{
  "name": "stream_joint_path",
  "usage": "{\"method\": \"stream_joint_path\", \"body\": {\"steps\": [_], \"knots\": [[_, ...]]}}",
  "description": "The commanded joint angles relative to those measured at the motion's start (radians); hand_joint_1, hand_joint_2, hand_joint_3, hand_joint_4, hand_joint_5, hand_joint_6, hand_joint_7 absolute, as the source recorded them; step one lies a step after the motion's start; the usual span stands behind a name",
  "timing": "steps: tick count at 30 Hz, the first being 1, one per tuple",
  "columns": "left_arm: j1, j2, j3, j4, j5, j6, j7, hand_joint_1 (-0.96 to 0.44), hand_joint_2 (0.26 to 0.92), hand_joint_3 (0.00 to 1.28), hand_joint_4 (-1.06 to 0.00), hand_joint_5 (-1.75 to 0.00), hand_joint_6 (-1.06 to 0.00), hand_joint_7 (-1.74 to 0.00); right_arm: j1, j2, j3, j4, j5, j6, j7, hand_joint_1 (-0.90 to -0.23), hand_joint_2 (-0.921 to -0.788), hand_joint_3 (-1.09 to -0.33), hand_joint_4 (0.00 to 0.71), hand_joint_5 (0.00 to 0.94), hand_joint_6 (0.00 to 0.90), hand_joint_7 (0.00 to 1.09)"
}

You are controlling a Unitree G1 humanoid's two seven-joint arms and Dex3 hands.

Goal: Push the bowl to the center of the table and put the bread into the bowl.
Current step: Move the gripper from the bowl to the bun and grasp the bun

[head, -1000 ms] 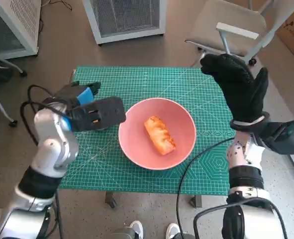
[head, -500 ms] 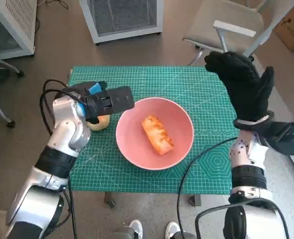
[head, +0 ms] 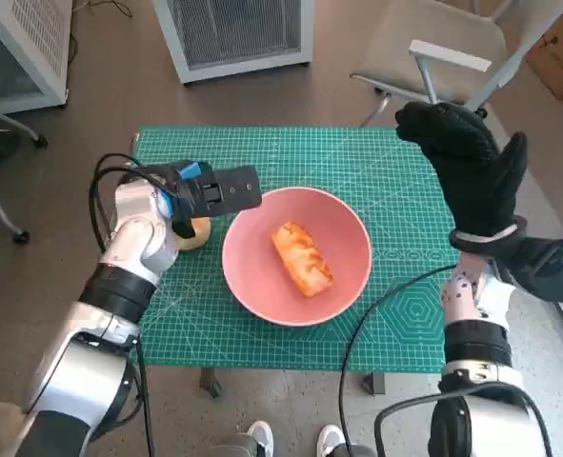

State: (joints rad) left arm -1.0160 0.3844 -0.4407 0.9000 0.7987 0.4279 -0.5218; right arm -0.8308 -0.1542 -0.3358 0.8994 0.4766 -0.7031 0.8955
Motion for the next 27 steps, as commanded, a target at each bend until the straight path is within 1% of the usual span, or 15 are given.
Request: {"method": "stream_joint_path", "body": {"steps": [1,3,4,5,8,11,12,13,16,17,19,23,24,25,27], "knots": [[-0.037,-0.007,-0.012,0.075,-0.025,-0.030,0.018,0.04,0.695,0.09,-0.39,-0.24,-0.32,-0.01,0.036,-0.005,0.002,-0.009,-0.011,-0.001,-0.013,-0.611,-0.921,-0.587,0.148,0.002,0.206,0.18],[-0.043,-0.011,-0.021,0.112,-0.029,-0.037,0.022,0.05,0.701,0.09,-0.40,-0.66,-0.32,-0.01,0.040,-0.007,0.002,-0.012,-0.011,0.000,-0.015,-0.613,-0.921,-0.588,0.149,0.002,0.205,0.19],[-0.046,-0.012,-0.024,0.123,-0.031,-0.040,0.024,0.06,0.705,0.08,-0.40,-1.05,-0.31,0.00,0.041,-0.007,0.002,-0.014,-0.011,0.000,-0.016,-0.613,-0.921,-0.588,0.149,0.002,0.205,0.19],[-0.049,-0.014,-0.027,0.137,-0.034,-0.039,0.024,0.06,0.707,0.08,-0.39,-1.30,-0.30,0.00,0.042,-0.007,0.001,-0.015,-0.012,0.001,-0.017,-0.613,-0.921,-0.588,0.149,0.002,0.205,0.19],[-0.060,-0.018,-0.030,0.169,-0.041,-0.038,0.025,0.08,0.705,0.07,-0.47,-1.60,-0.31,-0.01,0.044,-0.006,0.002,-0.017,-0.015,0.000,-0.022,-0.612,-0.921,-0.588,0.149,0.002,0.204,0.19],[-0.068,-0.023,-0.039,0.201,-0.044,-0.039,0.024,0.08,0.704,0.07,-0.51,-1.70,-0.31,-0.01,0.047,-0.005,0.003,-0.021,-0.017,0.000,-0.025,-0.612,-0.921,-0.588,0.149,0.002,0.203,0.19],[-0.072,-0.027,-0.045,0.220,-0.041,-0.038,0.020,0.07,0.707,0.07,-0.46,-1.61,-0.31,-0.01,0.048,-0.004,0.003,-0.022,-0.016,0.001,-0.025,-0.612,-0.921,-0.588,0.149,0.002,0.203,0.19],[-0.075,-0.030,-0.051,0.235,-0.039,-0.038,0.018,0.06,0.712,0.08,-0.36,-1.22,-0.33,-0.01,0.049,-0.004,0.003,-0.023,-0.016,0.001,-0.025,-0.612,-0.921,-0.588,0.149,0.002,0.203,0.19],[-0.084,-0.035,-0.060,0.262,-0.040,-0.043,0.017,0.04,0.720,0.08,-0.35,-0.55,-0.35,-0.01,0.051,-0.003,0.004,-0.027,-0.016,0.002,-0.026,-0.613,-0.921,-0.588,0.150,0.002,0.203,0.19],[-0.086,-0.036,-0.063,0.271,-0.040,-0.045,0.016,0.02,0.722,0.08,-0.30,-0.37,-0.38,-0.02,0.052,-0.003,0.005,-0.028,-0.016,0.003,-0.026,-0.612,-0.921,-0.589,0.150,0.002,0.203,0.19],[-0.091,-0.040,-0.076,0.296,-0.035,-0.051,0.009,0.01,0.726,0.08,-0.23,-0.20,-0.43,-0.04,0.052,-0.003,0.005,-0.030,-0.016,0.003,-0.028,-0.611,-0.921,-0.588,0.149,0.001,0.202,0.19],[-0.099,-0.042,-0.089,0.322,-0.035,-0.056,0.009,-0.01,0.740,0.08,-0.17,-0.06,-0.51,-0.08,0.053,-0.003,0.006,-0.032,-0.015,0.005,-0.029,-0.609,-0.921,-0.587,0.149,0.001,0.201,0.19],[-0.100,-0.042,-0.090,0.328,-0.037,-0.055,0.018,0.00,0.744,0.08,-0.23,-0.08,-0.54,-0.09,0.053,-0.003,0.006,-0.032,-0.013,0.006,-0.028,-0.609,-0.921,-0.587,0.149,0.001,0.201,0.19],[-0.100,-0.042,-0.090,0.332,-0.038,-0.054,0.024,0.02,0.755,0.07,-0.31,-0.33,-0.60,-0.21,0.053,-0.002,0.006,-0.032,-0.012,0.007,-0.028,-0.608,-0.921,-0.587,0.149,0.001,0.201,0.19],[-0.098,-0.043,-0.089,0.336,-0.041,-0.055,0.044,0.03,0.768,0.06,-0.32,-0.64,-0.61,-0.40,0.053,-0.001,0.007,-0.031,-0.011,0.007,-0.026,-0.607,-0.921,-0.586,0.149,0.001,0.201,0.19]]}}
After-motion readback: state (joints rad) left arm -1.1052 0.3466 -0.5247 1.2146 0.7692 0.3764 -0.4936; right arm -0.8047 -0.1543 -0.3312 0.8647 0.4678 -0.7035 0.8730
